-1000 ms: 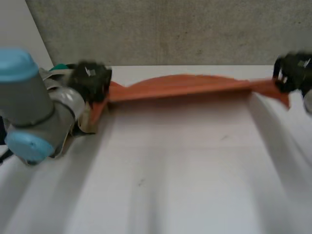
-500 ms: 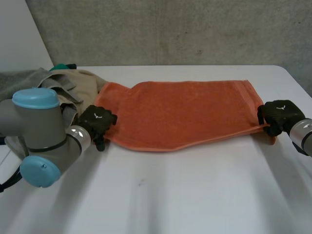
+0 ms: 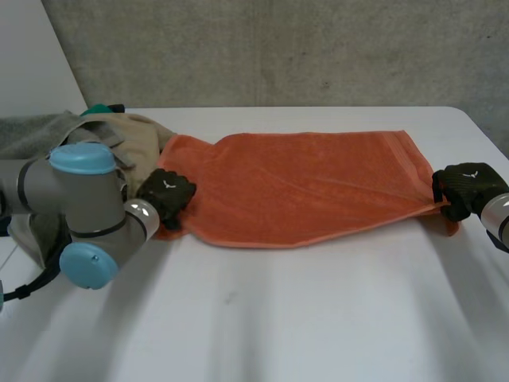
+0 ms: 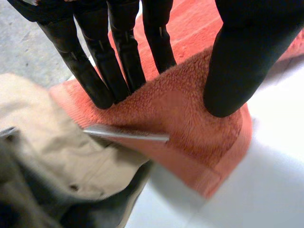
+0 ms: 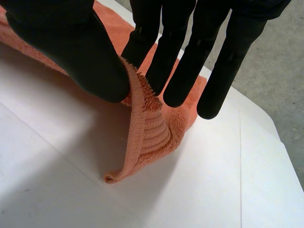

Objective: Fold the laundry.

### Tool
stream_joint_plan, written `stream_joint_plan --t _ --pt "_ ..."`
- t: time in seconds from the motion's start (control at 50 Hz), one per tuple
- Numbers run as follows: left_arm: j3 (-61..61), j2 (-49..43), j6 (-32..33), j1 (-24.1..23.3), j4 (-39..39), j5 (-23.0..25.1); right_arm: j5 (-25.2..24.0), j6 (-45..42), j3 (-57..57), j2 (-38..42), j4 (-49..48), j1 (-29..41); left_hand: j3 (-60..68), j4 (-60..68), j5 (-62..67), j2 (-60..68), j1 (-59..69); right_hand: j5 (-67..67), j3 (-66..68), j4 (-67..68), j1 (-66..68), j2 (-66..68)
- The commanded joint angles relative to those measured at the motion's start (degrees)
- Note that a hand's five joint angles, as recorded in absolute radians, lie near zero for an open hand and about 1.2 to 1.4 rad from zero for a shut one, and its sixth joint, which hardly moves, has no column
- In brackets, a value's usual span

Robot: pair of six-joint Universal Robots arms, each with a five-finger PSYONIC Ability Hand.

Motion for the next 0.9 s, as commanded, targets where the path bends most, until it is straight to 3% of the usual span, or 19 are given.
stream_joint_plan --t 0.02,0.16,0.22,0.4,0.44,0.58,0.68,0.9 --pt "1.0 -1.0 -0.2 -0.7 -0.8 0.6 -0.1 -1.3 -0.9 -0.1 2.3 -0.4 30.6 30.5 30.3 30.4 30.6 12.0 12.0 11.5 15.8 12.7" --pt "-1.7 4.7 0.2 -0.2 -8.9 -1.7 -0.5 -6.3 -3.0 -1.6 9.4 -2.1 30.7 30.6 30.5 30.6 30.8 12.0 12.0 11.5 15.8 12.7" --pt "-4.4 8.5 0.4 -0.6 -13.1 -1.7 -1.1 -12.5 -3.7 -3.7 16.6 -3.4 30.7 30.6 30.5 30.6 30.8 12.0 12.0 11.5 15.8 12.7" --pt "-15.2 19.3 2.7 -2.7 -30.2 -2.3 -0.7 -45.2 -1.7 -9.3 46.3 -9.9 30.7 30.6 30.5 30.6 30.8 12.0 12.0 11.5 15.8 12.7" --pt "-15.5 19.6 2.8 -2.8 -31.2 -2.2 -0.6 -46.9 -1.4 -9.3 46.9 -9.8 30.7 30.6 30.5 30.6 30.8 12.0 12.0 11.5 15.8 12.7" --pt "-8.9 16.8 2.5 -3.3 -27.9 -2.4 -0.8 -39.6 -3.0 -7.6 35.5 -5.8 30.7 30.6 30.5 30.6 30.8 12.0 12.0 11.5 15.8 12.7" --pt "-0.1 11.5 0.5 -3.3 -26.8 -6.0 -0.8 -35.3 -6.6 -4.4 23.4 -2.8 30.7 30.6 30.5 30.6 30.8 12.0 12.0 11.5 15.8 12.7" --pt "23.2 -2.1 -7.1 -4.6 -27.0 -13.6 -3.0 -30.7 -21.8 14.0 -6.5 2.8 30.7 30.6 30.5 30.6 30.8 12.0 12.0 11.5 15.8 12.7"
